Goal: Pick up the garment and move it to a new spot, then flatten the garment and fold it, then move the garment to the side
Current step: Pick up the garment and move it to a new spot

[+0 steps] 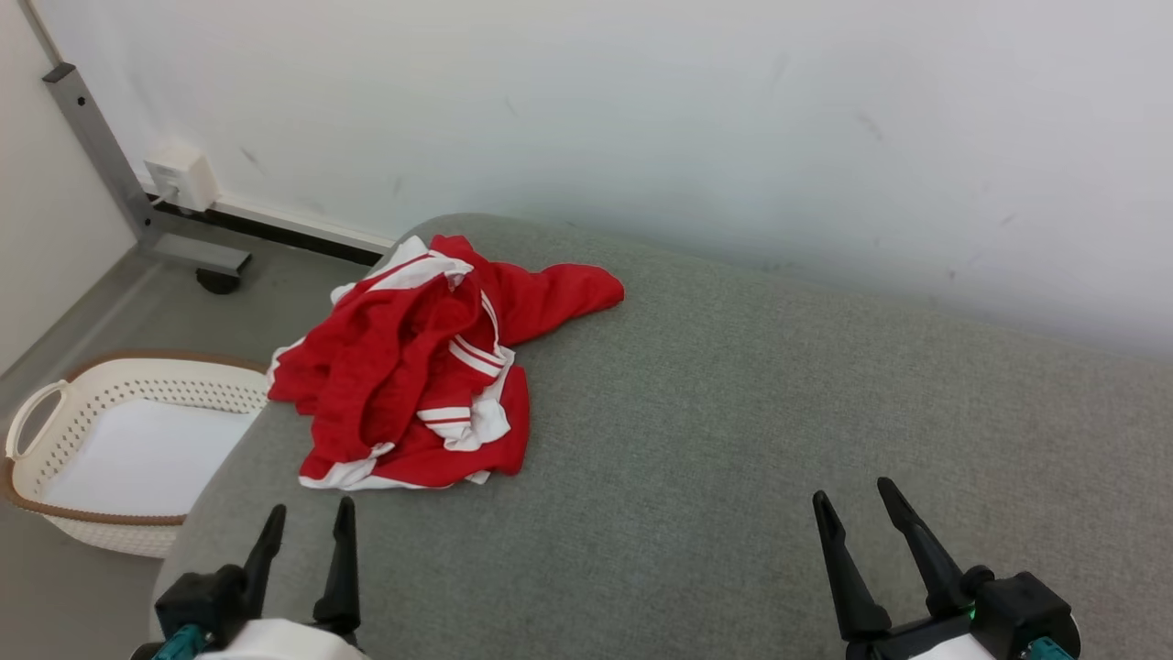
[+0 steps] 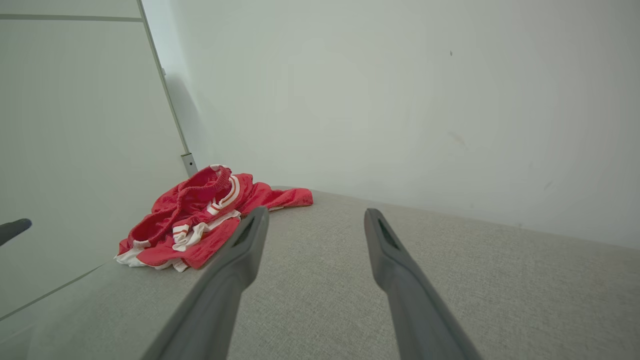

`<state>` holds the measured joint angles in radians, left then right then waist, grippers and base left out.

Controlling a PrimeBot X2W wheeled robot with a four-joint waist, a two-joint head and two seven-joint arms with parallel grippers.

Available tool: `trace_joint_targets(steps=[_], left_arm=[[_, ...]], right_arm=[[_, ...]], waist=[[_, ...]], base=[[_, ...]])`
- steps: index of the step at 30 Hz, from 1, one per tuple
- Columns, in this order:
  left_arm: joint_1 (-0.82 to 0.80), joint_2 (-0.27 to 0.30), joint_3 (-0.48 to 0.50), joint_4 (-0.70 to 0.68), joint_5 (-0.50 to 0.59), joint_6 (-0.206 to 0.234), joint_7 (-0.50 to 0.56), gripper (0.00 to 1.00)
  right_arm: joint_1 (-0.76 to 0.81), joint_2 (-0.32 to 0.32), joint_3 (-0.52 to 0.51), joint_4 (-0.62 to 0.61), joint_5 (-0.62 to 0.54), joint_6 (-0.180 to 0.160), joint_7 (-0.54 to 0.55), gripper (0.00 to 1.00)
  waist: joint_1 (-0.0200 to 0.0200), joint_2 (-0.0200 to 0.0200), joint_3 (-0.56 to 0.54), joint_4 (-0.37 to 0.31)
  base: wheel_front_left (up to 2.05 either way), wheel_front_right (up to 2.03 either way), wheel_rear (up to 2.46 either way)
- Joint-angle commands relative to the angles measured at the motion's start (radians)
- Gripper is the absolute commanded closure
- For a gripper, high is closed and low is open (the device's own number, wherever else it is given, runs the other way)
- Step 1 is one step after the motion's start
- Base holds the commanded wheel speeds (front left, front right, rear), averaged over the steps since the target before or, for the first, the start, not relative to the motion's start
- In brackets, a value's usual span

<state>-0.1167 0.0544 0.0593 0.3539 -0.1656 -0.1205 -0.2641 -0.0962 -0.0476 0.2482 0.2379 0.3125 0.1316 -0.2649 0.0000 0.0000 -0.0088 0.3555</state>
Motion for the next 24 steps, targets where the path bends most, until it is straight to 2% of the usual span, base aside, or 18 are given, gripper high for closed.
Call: trace_joint_targets(steps=[1, 7, 16, 24], left_arm=[[-0.021, 0.016, -0.001, 0.024, 0.005, 0.0, -0.001, 0.0], [-0.153, 0.067, -0.014, 0.162, -0.019, -0.006, 0.072, 0.0], [-0.38, 0.148, 0.028, 0.319, -0.07, 0.006, 0.216, 0.0], [-0.5, 0.214, 0.059, 0.516, -0.104, 0.019, 0.316, 0.0]], right_arm=[[-0.012, -0.005, 0.002, -0.012, 0.004, -0.002, 0.001, 0.0], [-0.036, -0.005, 0.023, -0.071, -0.015, -0.002, 0.001, 0.0], [-0.099, -0.005, 0.03, -0.089, -0.045, -0.002, 0.001, 0.0], [-0.152, -0.01, 0.056, -0.109, -0.057, -0.002, 0.001, 0.0]], waist=[[0.0, 0.0, 0.006, -0.007], [0.0, 0.0, 0.064, -0.045], [0.0, 0.0, 0.193, -0.129], [0.0, 0.0, 0.28, -0.204]], base=[[0.0, 0.0, 0.0], [0.0, 0.0, 0.0], [0.0, 0.0, 0.0], [0.0, 0.0, 0.0]])
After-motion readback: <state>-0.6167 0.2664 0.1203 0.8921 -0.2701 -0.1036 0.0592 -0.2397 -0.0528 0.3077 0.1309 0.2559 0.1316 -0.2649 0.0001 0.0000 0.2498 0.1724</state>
